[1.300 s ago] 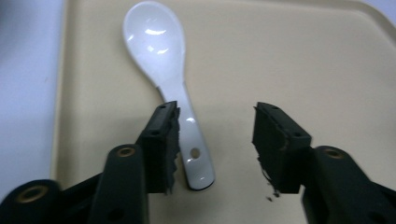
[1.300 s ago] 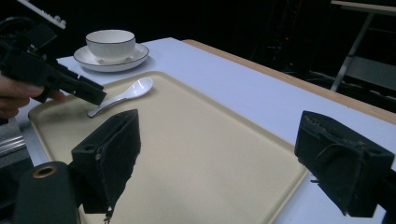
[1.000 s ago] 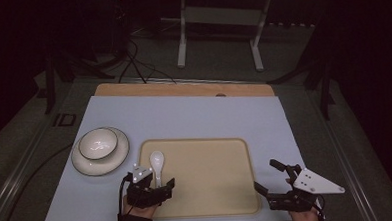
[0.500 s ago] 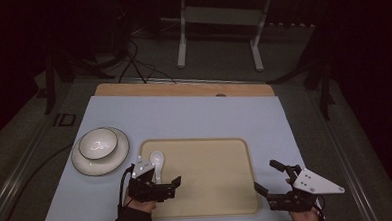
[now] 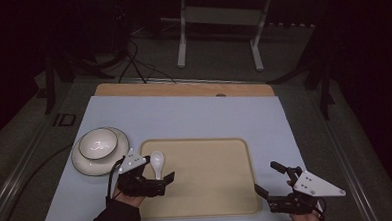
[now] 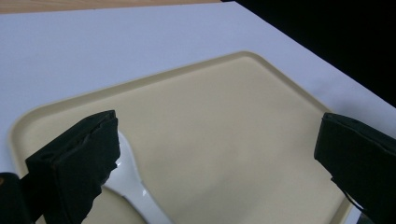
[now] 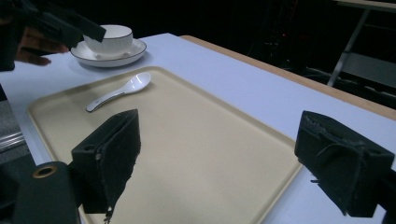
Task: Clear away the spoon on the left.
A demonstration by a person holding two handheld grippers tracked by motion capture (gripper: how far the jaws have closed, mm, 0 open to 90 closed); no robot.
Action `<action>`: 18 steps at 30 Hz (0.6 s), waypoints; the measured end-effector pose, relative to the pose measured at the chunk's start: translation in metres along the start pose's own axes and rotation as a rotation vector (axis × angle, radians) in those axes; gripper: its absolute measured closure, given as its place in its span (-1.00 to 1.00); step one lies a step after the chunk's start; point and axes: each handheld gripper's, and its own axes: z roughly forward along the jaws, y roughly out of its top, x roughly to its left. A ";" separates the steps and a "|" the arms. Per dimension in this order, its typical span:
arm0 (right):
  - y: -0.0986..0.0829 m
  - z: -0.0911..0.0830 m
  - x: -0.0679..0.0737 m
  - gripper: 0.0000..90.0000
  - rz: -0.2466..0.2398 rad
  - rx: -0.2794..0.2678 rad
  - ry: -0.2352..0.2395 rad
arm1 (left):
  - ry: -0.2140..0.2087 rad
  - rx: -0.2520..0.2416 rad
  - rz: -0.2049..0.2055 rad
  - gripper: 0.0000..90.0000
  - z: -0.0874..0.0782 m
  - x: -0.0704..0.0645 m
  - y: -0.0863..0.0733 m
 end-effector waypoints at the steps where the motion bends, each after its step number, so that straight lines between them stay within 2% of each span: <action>1: 0.000 0.000 0.000 -0.68 0.001 0.001 -0.001 | -0.006 -0.006 -0.001 -0.98 -0.003 0.001 0.000; 6: -0.001 0.002 -0.001 -0.68 0.005 0.007 0.001 | -0.011 -0.011 0.007 -0.98 -0.012 0.008 0.001; 10: -0.001 0.004 -0.001 -0.68 0.006 0.013 0.001 | -0.008 -0.007 0.034 -0.98 -0.019 0.014 0.003; 12: -0.001 0.004 -0.001 -0.68 0.003 0.013 0.000 | -0.021 -0.019 0.032 -0.98 -0.023 0.018 0.003; 18: -0.001 0.005 -0.001 -0.68 0.004 0.018 -0.002 | -0.011 -0.030 0.046 -0.98 -0.033 0.026 0.003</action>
